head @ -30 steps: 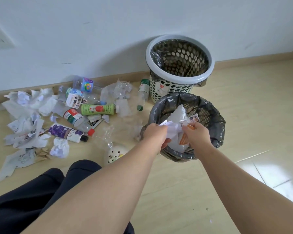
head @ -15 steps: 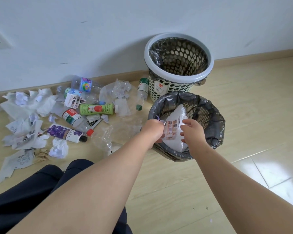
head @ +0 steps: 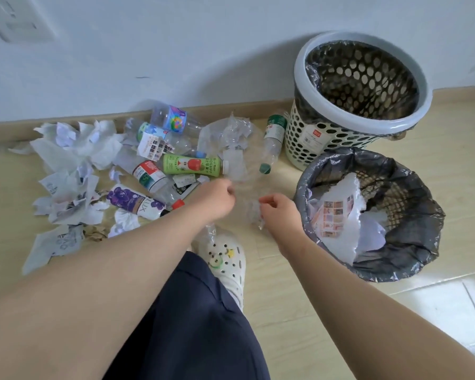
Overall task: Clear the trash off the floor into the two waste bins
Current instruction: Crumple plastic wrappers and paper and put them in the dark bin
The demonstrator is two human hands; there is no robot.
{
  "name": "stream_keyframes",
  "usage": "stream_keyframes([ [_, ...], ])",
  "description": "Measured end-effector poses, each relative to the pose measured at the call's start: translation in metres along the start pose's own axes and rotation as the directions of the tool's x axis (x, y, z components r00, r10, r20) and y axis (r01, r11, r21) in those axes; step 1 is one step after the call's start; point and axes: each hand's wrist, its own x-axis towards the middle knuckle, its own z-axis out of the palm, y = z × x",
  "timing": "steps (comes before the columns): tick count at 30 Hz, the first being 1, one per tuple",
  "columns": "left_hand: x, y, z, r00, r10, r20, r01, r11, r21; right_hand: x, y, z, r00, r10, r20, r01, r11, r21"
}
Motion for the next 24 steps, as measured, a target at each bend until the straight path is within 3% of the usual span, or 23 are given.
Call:
stream_keyframes([
  [5, 0.03, -0.035, 0.021, 0.973, 0.215, 0.085, -0.229, 0.942, 0.246, 0.026, 0.026, 0.038, 0.998, 0.018, 0.054, -0.008, 0.985, -0.175],
  [7, 0.037, -0.056, 0.036, 0.977, 0.17, 0.128, -0.203, 0.924, 0.325, 0.042, 0.036, 0.05, 0.998, 0.029, 0.062, -0.014, 0.973, -0.232],
  [10, 0.042, -0.087, 0.063, 0.991, 0.027, 0.135, -0.066, 0.951, 0.301, 0.06, 0.046, 0.063, 0.996, 0.041, 0.08, -0.005, 0.913, -0.407],
  [13, 0.044, -0.11, 0.073, 0.998, 0.031, 0.054, -0.04, 0.986, 0.161, 0.073, 0.053, 0.075, 0.991, 0.044, 0.13, 0.038, 0.82, -0.571],
  [19, 0.046, -0.131, 0.063, 0.997, -0.032, -0.067, 0.019, 0.982, -0.19, 0.086, 0.054, 0.102, 0.98, -0.015, 0.196, 0.152, 0.693, -0.705],
  [21, 0.046, -0.131, 0.054, 0.99, -0.118, -0.078, 0.084, 0.934, -0.346, 0.089, 0.055, 0.108, 0.981, -0.021, 0.194, 0.145, 0.746, -0.65],
  [24, 0.051, -0.132, 0.038, 0.96, -0.279, -0.04, 0.195, 0.759, -0.621, 0.091, 0.047, 0.116, 0.991, 0.025, 0.129, 0.035, 0.897, -0.442],
])
